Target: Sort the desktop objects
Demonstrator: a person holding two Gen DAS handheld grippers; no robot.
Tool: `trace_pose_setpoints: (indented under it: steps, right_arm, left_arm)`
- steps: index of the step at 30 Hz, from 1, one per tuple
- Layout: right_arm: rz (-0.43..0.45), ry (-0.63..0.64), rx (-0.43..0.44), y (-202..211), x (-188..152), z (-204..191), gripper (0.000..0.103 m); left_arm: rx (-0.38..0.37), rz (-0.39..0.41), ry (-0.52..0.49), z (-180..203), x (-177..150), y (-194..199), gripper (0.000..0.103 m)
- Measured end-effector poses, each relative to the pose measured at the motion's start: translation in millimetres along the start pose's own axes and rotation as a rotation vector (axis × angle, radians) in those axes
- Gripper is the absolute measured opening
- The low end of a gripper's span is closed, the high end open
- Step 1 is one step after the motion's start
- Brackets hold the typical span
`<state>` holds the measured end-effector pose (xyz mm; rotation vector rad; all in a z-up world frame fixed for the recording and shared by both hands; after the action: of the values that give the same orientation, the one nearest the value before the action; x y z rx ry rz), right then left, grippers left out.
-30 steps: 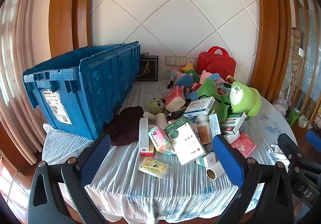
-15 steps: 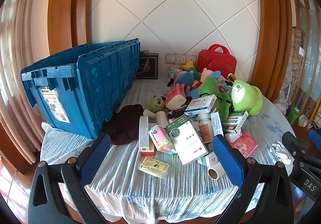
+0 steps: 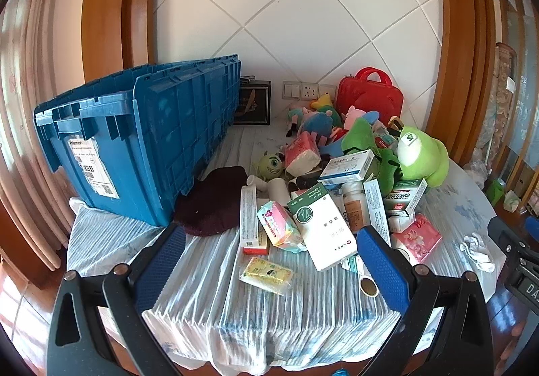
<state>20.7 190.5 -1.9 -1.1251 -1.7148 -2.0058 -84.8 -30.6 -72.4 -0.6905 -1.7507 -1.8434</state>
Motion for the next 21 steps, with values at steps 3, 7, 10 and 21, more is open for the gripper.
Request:
trace_pose_setpoints:
  steps: [3, 7, 10, 21]
  right_arm:
    - [-0.028, -0.003, 0.008, -12, -2, 4, 0.103]
    - [-0.060, 0.006, 0.010, -34, 0, 13, 0.103]
    - [-0.103, -0.004, 0.003, -58, 0, 26, 0.103]
    - [-0.342, 0.014, 0.049, -176, -25, 54, 0.094]
  left_arm:
    - [0.023, -0.032, 0.002, -4, -3, -12, 0.103]
    - [0.048, -0.078, 0.023, -12, -7, -35, 0.103]
    - [0.083, -0.131, 0.043, -24, -12, -61, 0.103]
    - [0.142, -0.387, 0.045, -24, -45, -164, 0.103]
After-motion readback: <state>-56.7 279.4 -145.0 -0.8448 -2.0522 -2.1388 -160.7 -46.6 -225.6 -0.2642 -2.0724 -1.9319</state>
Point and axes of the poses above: each gripper's, at about its wrist camera, not at the fingertips, and y roughly against the way its jaws point, z to its right, x to its top, the point moved 8 cm from there along -y, roughly the way its jaws point, and after that the axes turned 15 degrees about -z, right-handed, at the moved point
